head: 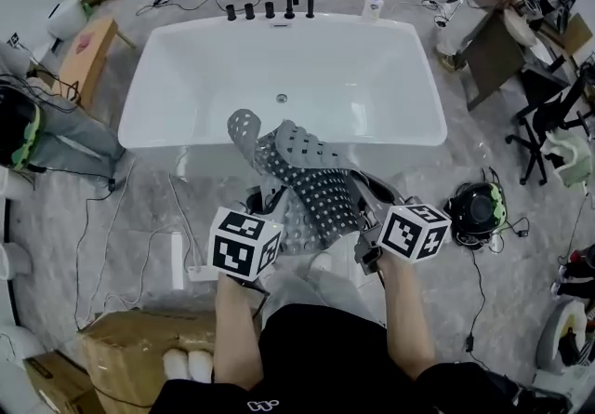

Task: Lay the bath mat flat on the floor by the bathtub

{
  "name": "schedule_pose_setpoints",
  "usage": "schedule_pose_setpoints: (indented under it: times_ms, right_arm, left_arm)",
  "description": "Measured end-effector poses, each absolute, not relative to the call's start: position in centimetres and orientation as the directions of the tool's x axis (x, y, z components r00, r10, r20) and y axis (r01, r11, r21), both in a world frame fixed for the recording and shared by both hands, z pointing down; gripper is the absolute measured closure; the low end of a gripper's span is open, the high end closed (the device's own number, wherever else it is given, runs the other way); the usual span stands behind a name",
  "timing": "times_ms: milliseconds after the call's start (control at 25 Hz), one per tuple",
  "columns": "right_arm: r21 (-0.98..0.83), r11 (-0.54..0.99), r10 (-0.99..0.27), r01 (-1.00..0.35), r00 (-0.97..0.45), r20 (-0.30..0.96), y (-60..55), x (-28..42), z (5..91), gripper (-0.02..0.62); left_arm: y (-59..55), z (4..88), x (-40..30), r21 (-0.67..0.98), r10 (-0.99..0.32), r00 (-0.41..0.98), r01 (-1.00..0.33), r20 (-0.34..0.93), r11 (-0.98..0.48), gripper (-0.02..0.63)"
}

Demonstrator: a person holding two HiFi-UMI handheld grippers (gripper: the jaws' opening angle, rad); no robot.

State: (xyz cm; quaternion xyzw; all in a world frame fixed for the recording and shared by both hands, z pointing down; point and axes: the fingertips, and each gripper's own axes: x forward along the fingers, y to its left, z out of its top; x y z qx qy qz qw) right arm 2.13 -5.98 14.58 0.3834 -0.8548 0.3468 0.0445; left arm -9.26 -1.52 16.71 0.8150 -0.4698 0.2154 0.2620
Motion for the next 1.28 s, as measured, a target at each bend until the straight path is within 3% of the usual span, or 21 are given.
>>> schedule_pose_setpoints:
  times_ms: [920,1280]
  right_arm:
    - [-0.662,0.162,-0.582,-0.732,-0.613,0.535,-8.9,0.0,30.3,0.577]
    - [-0.634,0.145,-0.554,-0.76,-0.593,0.584,-9.3,-1.4,39.6,0.577]
  left_arm:
    - [-3.4,31.8,-12.7,0.312,-0.365,0.465,-0.859,0.807,-0.405,0.589]
    - [-4.3,41.4,-14.1,0.335,-0.283,0.493,-0.823,0.823,-0.459,0.589]
